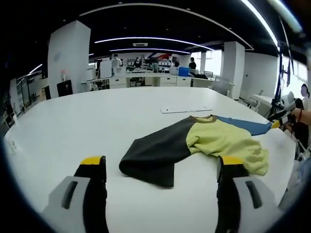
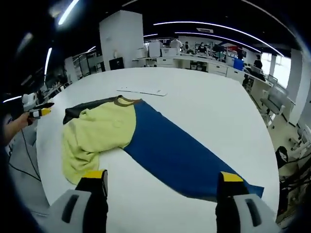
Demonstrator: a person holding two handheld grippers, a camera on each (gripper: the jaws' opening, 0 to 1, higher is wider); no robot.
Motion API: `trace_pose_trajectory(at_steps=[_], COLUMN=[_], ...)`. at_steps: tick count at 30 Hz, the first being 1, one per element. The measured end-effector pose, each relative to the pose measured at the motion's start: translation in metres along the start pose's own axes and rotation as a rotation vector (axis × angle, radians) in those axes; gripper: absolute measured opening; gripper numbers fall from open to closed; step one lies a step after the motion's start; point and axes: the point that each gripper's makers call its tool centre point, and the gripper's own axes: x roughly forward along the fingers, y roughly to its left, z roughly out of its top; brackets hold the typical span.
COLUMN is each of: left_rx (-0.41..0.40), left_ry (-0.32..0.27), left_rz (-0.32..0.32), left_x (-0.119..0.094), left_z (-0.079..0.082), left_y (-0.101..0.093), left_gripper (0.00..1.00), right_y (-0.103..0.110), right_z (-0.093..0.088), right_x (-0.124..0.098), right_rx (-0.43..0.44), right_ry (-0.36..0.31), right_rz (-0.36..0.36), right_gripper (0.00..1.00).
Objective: Fold the garment on the visible template until the final outline fits inside the template.
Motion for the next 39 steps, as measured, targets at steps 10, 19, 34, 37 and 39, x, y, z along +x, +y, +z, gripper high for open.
trace_pose_trajectory(at_steps=[10, 19, 34, 37, 39], left_rx=[0.020, 0.048, 0.058, 0.049, 0.044], left_ry=[0.008, 0.023, 0.030, 0.019, 0.014], left_rz=[-0.088, -0.134, -0.199, -0.209, -0.211], left_x=[-0.018, -0.033, -0.052, -0.056, -0.057], left_z=[-0.001, -0.011, -0.016, -0.014, -0.014], left_y=[-0.031, -0.054, -0.080, -0.085, -0.088], left_gripper=[0.99, 0.99, 0.99, 0.99, 0.99], right_y=[0.066, 0.123, 0.229, 0.243, 0.251], right_z=[0.011, 0.025, 0.022, 0.016, 0.011], right_x=[0.009, 0.022, 0.041, 0.045, 0.048], right_rx=[-0.103, -0.179, -0.254, -0.285, -0.298], right_ry=[0.004, -0.016, -0.068, -0.058, -0.044], right_rz=[0.132, 0.224, 0.434, 0.466, 0.475], right_gripper=[0.92, 0.91, 0.78, 0.74, 0.71])
